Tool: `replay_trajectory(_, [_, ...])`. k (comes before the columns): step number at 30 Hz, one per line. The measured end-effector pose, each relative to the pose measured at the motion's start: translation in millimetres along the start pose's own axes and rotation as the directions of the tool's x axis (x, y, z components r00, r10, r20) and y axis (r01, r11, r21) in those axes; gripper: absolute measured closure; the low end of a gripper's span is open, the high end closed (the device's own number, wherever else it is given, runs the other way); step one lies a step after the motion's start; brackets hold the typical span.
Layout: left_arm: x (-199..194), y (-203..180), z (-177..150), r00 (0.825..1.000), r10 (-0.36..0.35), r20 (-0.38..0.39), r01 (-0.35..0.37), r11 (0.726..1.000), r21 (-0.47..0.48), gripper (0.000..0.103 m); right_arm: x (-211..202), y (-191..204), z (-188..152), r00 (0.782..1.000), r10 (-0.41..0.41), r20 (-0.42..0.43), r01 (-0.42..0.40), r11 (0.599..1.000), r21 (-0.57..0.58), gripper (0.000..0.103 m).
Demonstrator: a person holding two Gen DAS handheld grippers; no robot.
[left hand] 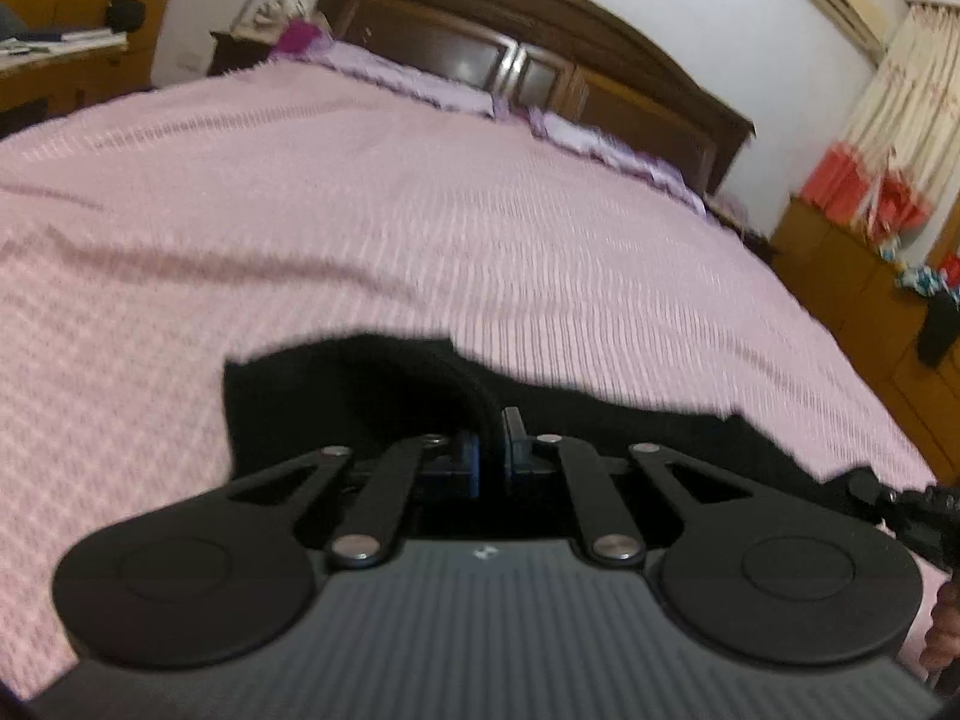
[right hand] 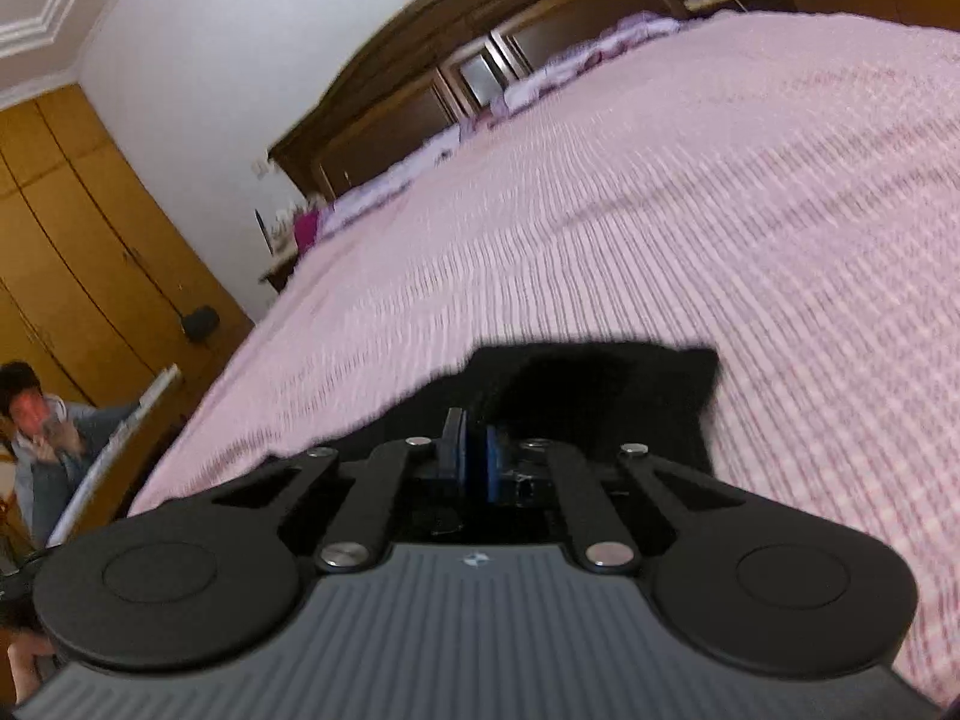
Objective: Fold small clothes
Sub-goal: 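Lift the collar end with both grippers and fold it toward the hem, then lay the folded end down with both grippers and open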
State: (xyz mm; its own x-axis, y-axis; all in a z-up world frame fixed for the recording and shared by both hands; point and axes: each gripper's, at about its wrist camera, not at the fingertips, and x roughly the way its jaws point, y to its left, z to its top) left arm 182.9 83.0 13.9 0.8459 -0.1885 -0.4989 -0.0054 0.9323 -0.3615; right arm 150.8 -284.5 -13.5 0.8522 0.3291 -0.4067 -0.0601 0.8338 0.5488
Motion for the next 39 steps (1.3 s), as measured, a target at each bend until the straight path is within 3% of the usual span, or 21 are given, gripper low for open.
replay_trajectory(6, [27.5,-6.4,33.7,0.999,0.043,0.033,-0.043,0.999,0.001,0.095,19.1,8.1,23.6,0.999,-0.014,0.048,0.013,1.000,0.014,0.097])
replay_trajectory(14, [72.9,-9.4,33.4,0.989,0.146,-0.016,-0.144,0.986,0.089,0.090,59.3,-0.5,32.7,0.995,-0.093,0.020,0.093,0.995,0.030,0.094])
replay_trajectory(15, [74.5,-9.0,32.0,0.989,0.149,-0.024,-0.147,0.985,0.091,0.080,62.8,-2.9,32.4,0.995,-0.098,0.014,0.098,0.995,0.036,0.093])
replay_trajectory(18, [71.6,-9.0,29.5,0.980,0.198,-0.007,-0.197,0.976,0.098,0.044,68.9,-7.4,30.4,0.994,-0.110,0.008,0.109,0.993,0.054,0.067])
replay_trajectory(20, [65.9,-9.6,29.7,0.977,0.213,0.011,-0.213,0.970,0.121,0.043,67.0,-8.9,29.3,0.994,-0.105,0.025,0.103,0.993,0.059,0.034])
replay_trajectory(21, [62.8,-9.6,30.3,0.977,0.215,0.011,-0.215,0.969,0.125,0.043,64.6,-9.3,29.1,0.994,-0.103,0.041,0.100,0.993,0.059,0.032])
replay_trajectory(30, [29.6,-10.7,26.1,0.966,0.256,-0.046,-0.242,0.950,0.198,0.043,26.4,-3.6,25.6,0.995,-0.081,0.055,0.081,0.997,0.015,0.028])
replay_trajectory(39, [-9.2,-11.1,5.5,0.950,0.273,-0.149,-0.231,0.940,0.250,0.043,-25.8,-11.8,8.1,0.992,-0.122,0.044,0.123,0.992,-0.031,0.022])
